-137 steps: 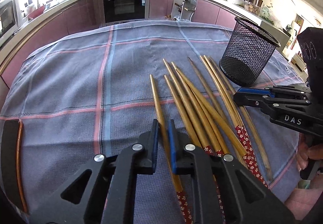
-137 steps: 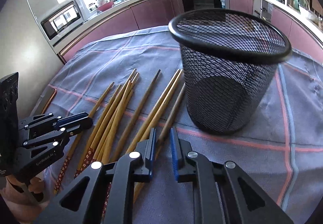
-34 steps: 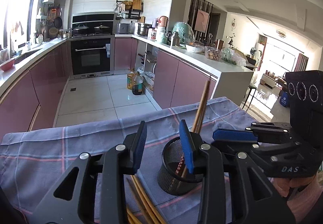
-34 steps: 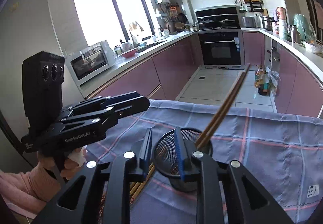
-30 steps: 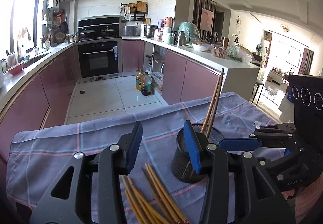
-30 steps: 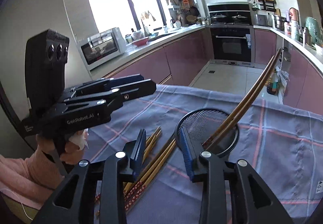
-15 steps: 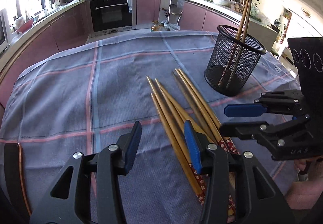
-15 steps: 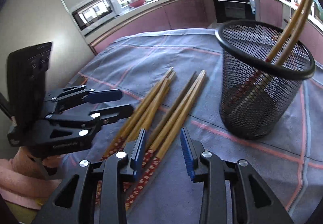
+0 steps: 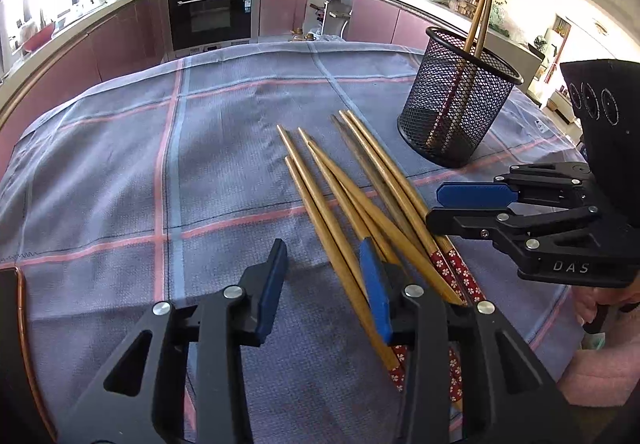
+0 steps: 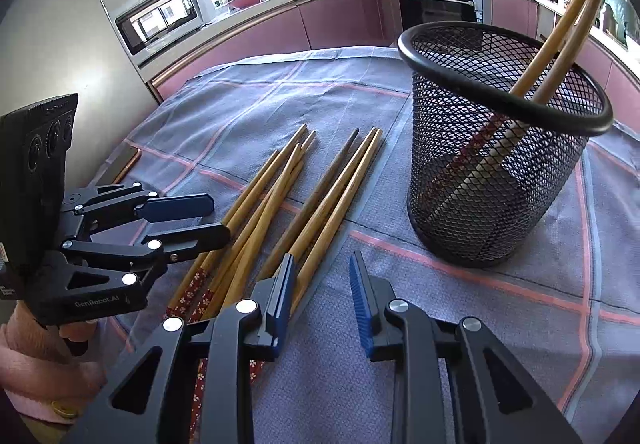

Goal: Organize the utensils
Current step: 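Open both grippers to release the chopsticks and move back to the pile, then grasp another chopstick with the left gripper while the right gripper grasps one too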

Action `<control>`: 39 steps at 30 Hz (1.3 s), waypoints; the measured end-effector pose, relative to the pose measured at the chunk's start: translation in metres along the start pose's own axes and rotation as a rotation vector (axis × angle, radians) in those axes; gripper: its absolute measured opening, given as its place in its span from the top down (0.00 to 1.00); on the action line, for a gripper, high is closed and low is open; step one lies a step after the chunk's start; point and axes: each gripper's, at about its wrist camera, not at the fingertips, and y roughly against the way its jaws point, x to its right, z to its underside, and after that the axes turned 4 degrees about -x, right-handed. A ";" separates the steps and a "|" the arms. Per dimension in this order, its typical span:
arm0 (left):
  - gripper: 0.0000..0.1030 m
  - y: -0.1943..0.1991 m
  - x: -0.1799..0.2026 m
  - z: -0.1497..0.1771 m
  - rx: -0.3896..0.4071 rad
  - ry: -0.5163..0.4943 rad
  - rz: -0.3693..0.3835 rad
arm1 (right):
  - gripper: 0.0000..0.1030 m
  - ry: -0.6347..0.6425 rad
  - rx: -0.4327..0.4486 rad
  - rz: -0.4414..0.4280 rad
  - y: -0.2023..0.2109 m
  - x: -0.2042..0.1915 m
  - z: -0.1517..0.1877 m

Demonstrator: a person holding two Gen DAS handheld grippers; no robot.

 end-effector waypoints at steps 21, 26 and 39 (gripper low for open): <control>0.65 -0.001 -0.008 0.005 -0.020 -0.004 0.009 | 0.74 -0.001 -0.003 0.043 0.002 0.006 0.003; 0.67 -0.007 0.001 0.000 -0.030 -0.045 -0.049 | 0.74 0.016 0.005 0.078 -0.004 0.001 -0.002; 0.92 -0.005 -0.013 0.000 0.000 0.097 -0.028 | 0.93 -0.089 0.034 0.013 -0.003 0.014 0.000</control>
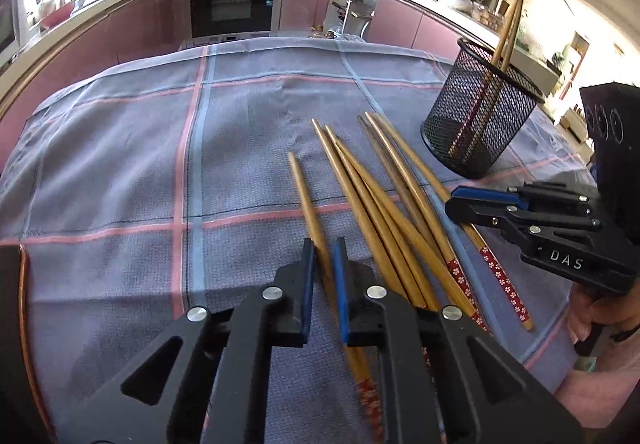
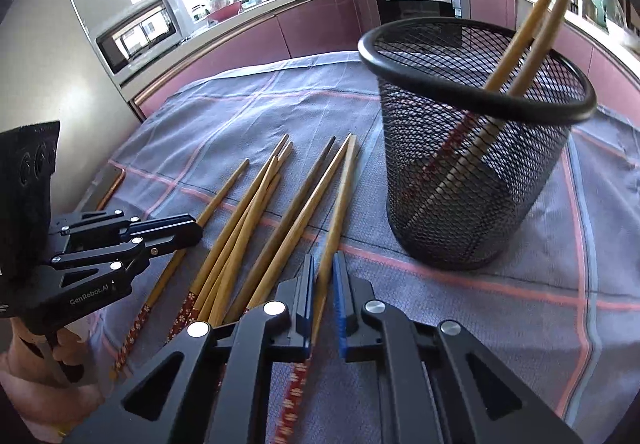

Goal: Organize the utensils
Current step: 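Grasp another chopstick with the left gripper while the right gripper grasps one too, then lift both chopsticks upright and lower them into the mesh cup with both grippers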

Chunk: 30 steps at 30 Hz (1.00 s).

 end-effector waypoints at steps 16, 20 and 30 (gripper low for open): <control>0.92 0.003 0.015 0.008 -0.008 -0.071 0.083 | 0.94 0.141 -0.027 -0.060 0.011 -0.019 0.006; 0.91 -0.003 0.013 0.007 -0.034 -0.073 0.091 | 0.92 0.137 -0.050 -0.042 0.004 -0.016 0.001; 0.92 -0.007 0.013 0.002 -0.047 -0.072 0.079 | 0.94 0.127 -0.034 -0.067 0.004 -0.010 -0.002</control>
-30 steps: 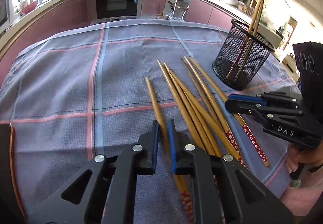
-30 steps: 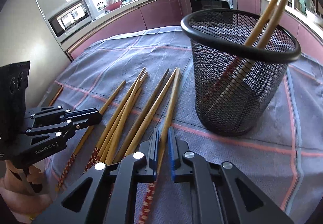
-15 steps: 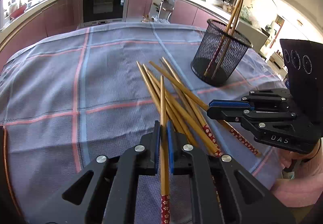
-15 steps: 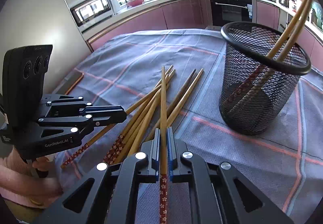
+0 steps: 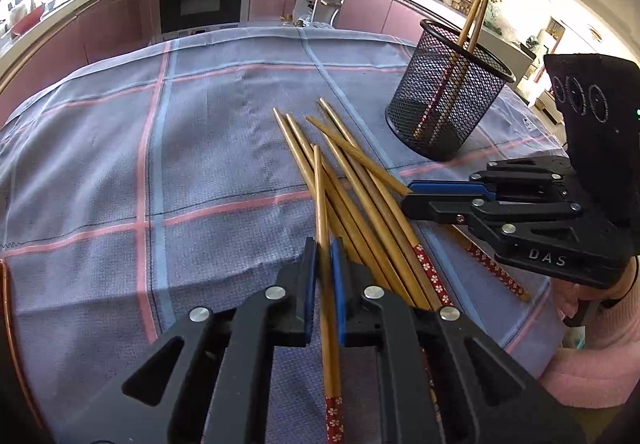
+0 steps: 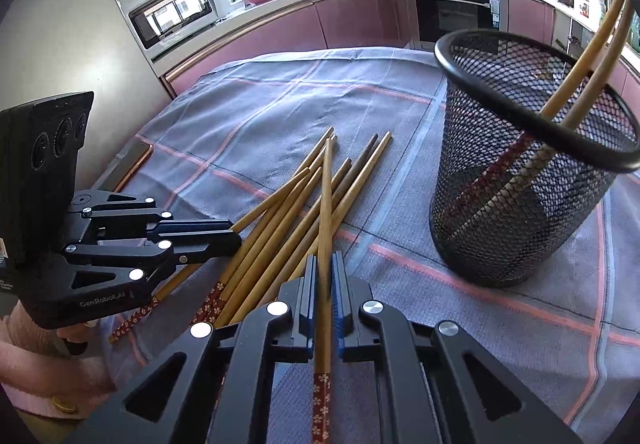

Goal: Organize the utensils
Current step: 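Lift both chopsticks upright and lower them into the mesh cup with both grippers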

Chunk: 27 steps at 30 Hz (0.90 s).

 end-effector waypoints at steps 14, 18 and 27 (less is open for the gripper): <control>0.93 0.075 0.014 -0.024 0.179 -0.048 0.126 | 0.94 -0.010 0.245 -0.010 0.087 0.014 -0.004; 0.93 0.090 0.019 -0.033 0.221 -0.062 0.147 | 0.94 -0.021 0.262 -0.009 0.094 0.021 -0.005; 0.93 0.087 0.020 -0.031 0.200 -0.030 0.155 | 0.72 0.001 0.018 0.093 0.015 0.019 -0.006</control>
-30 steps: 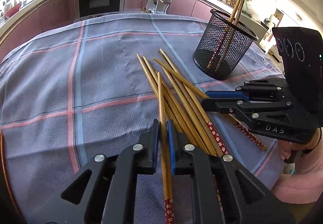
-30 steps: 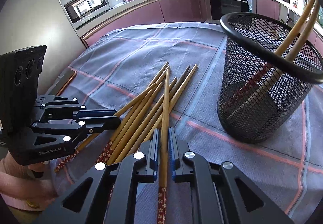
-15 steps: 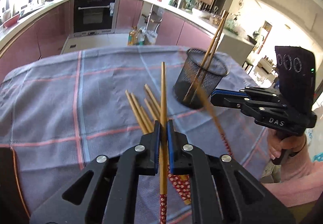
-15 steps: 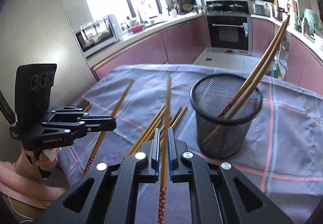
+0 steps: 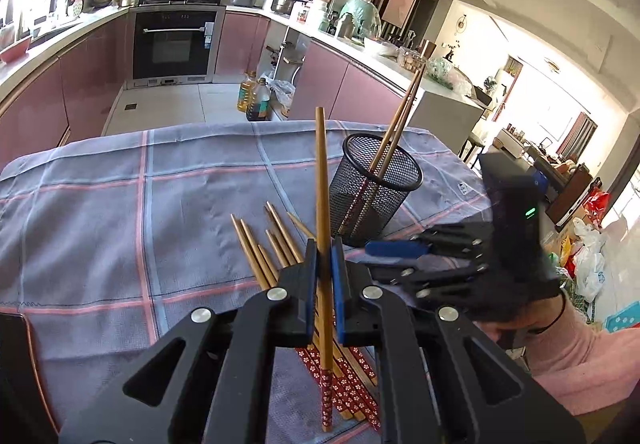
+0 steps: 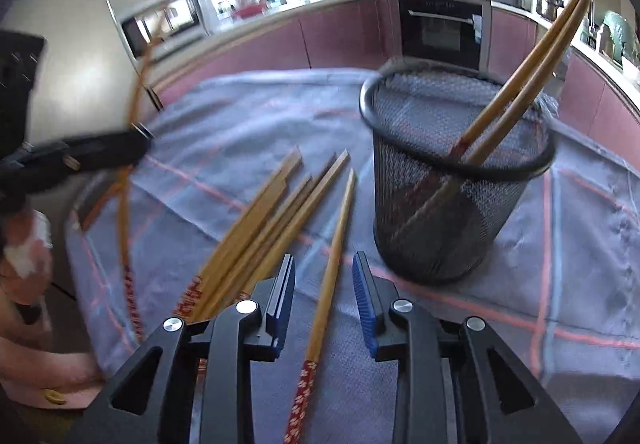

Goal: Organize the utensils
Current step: 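Lift both chopsticks upright and lower them into the mesh cup with both grippers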

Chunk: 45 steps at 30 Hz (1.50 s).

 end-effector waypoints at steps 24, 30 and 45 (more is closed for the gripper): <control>0.93 0.027 0.024 -0.035 0.100 -0.063 0.060 | 0.95 -0.070 0.372 -0.071 0.112 0.022 0.002; 0.93 0.035 0.033 -0.063 0.169 -0.066 0.088 | 0.95 -0.095 0.469 -0.078 0.140 0.042 -0.017; 0.93 0.038 0.077 -0.131 0.275 -0.139 0.074 | 0.95 -0.124 0.608 -0.037 0.156 0.063 -0.059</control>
